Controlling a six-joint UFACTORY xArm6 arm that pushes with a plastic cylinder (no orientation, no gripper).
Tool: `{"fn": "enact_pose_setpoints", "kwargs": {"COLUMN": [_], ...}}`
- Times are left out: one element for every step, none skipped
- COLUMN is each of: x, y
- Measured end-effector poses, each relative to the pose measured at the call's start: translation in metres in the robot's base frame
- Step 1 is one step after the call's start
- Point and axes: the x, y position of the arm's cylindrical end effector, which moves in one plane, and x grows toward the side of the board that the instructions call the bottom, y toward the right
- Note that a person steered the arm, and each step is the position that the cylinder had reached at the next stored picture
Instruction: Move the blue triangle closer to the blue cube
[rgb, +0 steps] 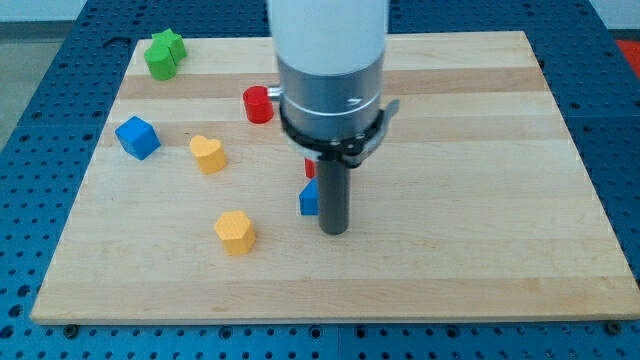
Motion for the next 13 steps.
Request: {"fn": "enact_pose_setpoints", "kwargs": {"x": [-0.018,-0.019,-0.019,-0.019,-0.022,-0.043,-0.054,-0.054,-0.054,-0.054,-0.054,-0.048,-0.031], "y": [-0.013,-0.068,-0.093,-0.037,0.029,0.024,-0.024,-0.095,-0.154,-0.178,-0.133,-0.099,-0.123]}}
